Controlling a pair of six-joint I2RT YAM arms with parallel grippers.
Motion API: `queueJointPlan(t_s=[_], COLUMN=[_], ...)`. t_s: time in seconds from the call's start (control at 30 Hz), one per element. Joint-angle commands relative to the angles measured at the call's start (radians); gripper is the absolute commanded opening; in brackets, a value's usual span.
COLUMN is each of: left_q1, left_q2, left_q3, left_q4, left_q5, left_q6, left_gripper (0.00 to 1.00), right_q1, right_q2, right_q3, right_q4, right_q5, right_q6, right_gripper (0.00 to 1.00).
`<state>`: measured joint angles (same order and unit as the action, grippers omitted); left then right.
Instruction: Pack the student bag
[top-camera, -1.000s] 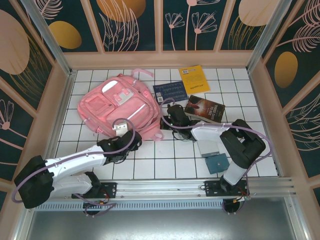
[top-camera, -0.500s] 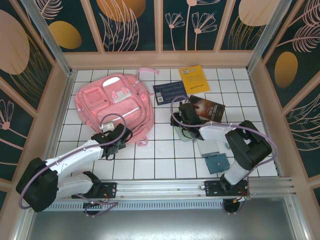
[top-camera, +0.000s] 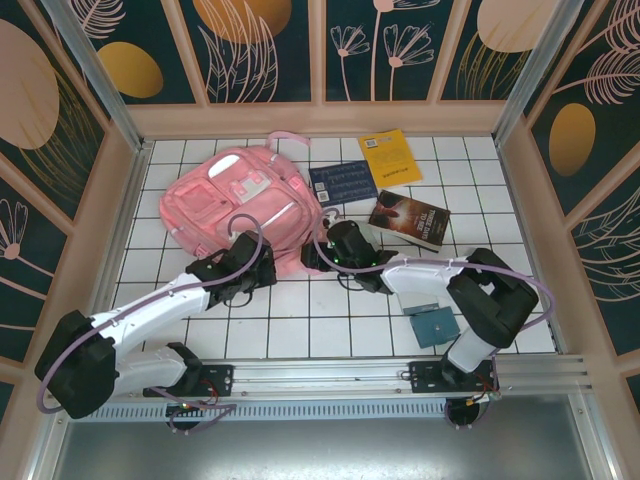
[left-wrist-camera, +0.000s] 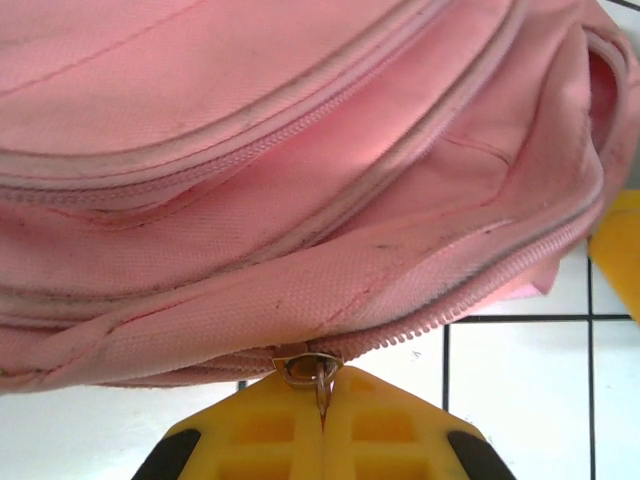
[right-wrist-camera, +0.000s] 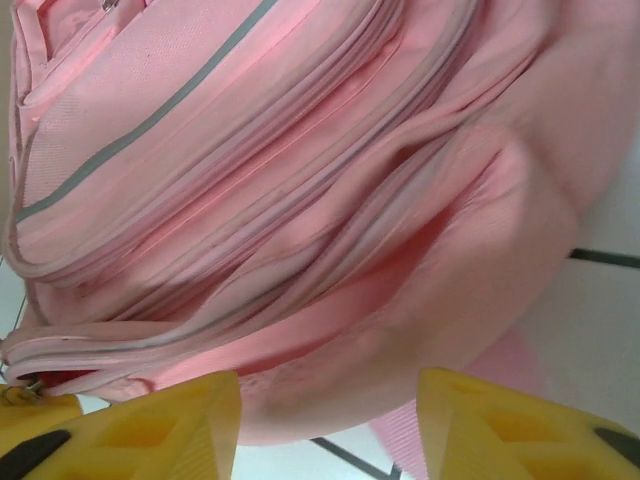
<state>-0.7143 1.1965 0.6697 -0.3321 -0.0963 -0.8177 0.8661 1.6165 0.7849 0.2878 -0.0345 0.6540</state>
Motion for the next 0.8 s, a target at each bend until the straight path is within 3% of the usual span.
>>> queueJointPlan(t_s=[0.0,0.23,0.43,0.5,0.6,0.77], left_q1=[-0.021,-0.048,-0.054,-0.059,-0.066,-0.066], left_q2=[0.011,0.003,-0.001,0.005,0.016,0.057], left_q3=[0.023,0.01,0.008,0.012,0.019,0.062], left_q4=[0.089,0.107,0.13,0.134,0.116,-0.039], left_q5=[0.051,0.058,0.089,0.096,0.089,-0.005], left_q6=[0.047,0.054,0.063,0.069,0.084,0.094], left_gripper=[0.0,0.0,0.0,0.0,0.0,0.0], right_q1=[-0.003,-0.021,-0.022,-0.031,-0.05,-0.073], right_q2=[0.029,0.089,0.089,0.095,0.108,0.055], right_q3=[0.009,0.027,-0.013,-0.032,-0.023,0.002], right_q4=[0.015,0.049,0.055,0.102,0.111,0.016], right_q5=[0.012,-0.035,0.01,-0.011,-0.031,0.071], right_q6=[0.069,0.164,0.261,0.266,0.265,0.189], right_gripper=[0.53,0.55,0.54,0.42,0.0,0.0])
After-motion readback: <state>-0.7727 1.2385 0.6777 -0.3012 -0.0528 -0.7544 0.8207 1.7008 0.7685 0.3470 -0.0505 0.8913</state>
